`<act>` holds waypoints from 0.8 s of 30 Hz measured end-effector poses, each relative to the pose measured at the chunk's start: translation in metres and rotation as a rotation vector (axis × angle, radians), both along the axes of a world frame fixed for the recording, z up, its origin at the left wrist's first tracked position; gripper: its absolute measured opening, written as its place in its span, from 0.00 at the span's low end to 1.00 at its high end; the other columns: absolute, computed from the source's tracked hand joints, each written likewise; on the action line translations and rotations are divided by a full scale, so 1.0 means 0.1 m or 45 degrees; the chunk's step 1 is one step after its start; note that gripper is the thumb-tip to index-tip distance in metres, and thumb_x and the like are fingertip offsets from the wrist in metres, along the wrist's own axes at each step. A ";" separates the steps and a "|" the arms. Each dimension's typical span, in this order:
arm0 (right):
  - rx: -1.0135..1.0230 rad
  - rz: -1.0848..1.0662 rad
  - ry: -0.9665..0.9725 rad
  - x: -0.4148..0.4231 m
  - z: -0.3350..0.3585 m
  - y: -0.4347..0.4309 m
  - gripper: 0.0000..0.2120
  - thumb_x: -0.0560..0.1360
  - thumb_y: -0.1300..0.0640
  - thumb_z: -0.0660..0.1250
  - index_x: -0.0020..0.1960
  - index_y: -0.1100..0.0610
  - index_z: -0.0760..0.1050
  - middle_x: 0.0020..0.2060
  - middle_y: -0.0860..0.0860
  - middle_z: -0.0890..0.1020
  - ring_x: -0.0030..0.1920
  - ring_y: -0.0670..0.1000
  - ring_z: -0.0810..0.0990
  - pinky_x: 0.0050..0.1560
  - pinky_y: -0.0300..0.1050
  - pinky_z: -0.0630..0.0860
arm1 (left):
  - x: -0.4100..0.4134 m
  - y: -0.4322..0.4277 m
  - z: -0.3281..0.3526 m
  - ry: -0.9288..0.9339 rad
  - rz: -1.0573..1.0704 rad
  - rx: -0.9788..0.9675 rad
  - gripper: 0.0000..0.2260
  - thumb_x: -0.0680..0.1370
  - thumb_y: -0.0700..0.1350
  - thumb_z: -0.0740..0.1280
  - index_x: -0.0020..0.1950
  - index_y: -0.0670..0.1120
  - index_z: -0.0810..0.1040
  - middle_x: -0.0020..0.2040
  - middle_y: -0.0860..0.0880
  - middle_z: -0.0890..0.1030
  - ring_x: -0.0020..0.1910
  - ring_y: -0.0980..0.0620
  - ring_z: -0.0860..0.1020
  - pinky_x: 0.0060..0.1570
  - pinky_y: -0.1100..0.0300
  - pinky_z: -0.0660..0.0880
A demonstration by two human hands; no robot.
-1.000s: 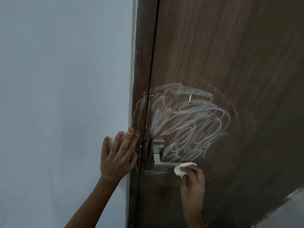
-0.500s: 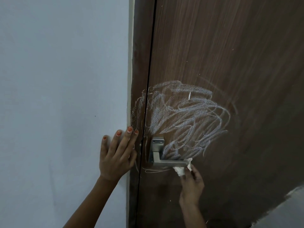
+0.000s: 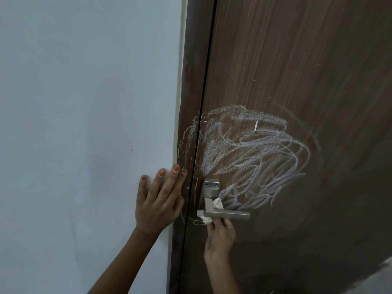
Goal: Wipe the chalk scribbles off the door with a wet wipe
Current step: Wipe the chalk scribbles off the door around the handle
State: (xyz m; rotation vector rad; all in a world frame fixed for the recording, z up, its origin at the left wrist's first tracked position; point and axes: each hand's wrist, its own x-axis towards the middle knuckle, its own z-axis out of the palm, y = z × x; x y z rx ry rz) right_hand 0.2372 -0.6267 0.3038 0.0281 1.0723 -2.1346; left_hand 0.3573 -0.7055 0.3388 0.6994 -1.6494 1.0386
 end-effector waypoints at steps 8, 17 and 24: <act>0.167 -0.110 0.423 0.05 -0.32 -0.13 0.09 0.71 0.72 0.66 0.45 0.61 0.81 0.38 0.52 0.83 0.43 0.51 0.79 0.50 0.45 0.75 | 0.00 0.01 0.01 -0.002 0.007 -0.001 0.25 0.78 0.46 0.55 0.75 0.46 0.59 0.77 0.46 0.53 0.75 0.46 0.51 0.73 0.46 0.48; 0.124 -0.145 0.222 0.07 -0.26 -0.19 0.12 0.73 0.74 0.62 0.47 0.60 0.78 0.32 0.46 0.84 0.34 0.41 0.82 0.34 0.31 0.77 | 0.00 0.03 0.02 -0.006 0.017 0.003 0.25 0.78 0.46 0.55 0.76 0.45 0.58 0.77 0.46 0.53 0.76 0.46 0.51 0.73 0.46 0.48; 0.119 -0.089 0.036 0.21 -0.23 -0.16 0.11 0.73 0.72 0.63 0.55 0.66 0.75 0.39 0.53 0.80 0.35 0.44 0.81 0.34 0.32 0.78 | -0.01 0.03 0.02 -0.001 0.015 0.006 0.25 0.77 0.46 0.57 0.75 0.45 0.61 0.77 0.46 0.53 0.75 0.47 0.52 0.73 0.46 0.49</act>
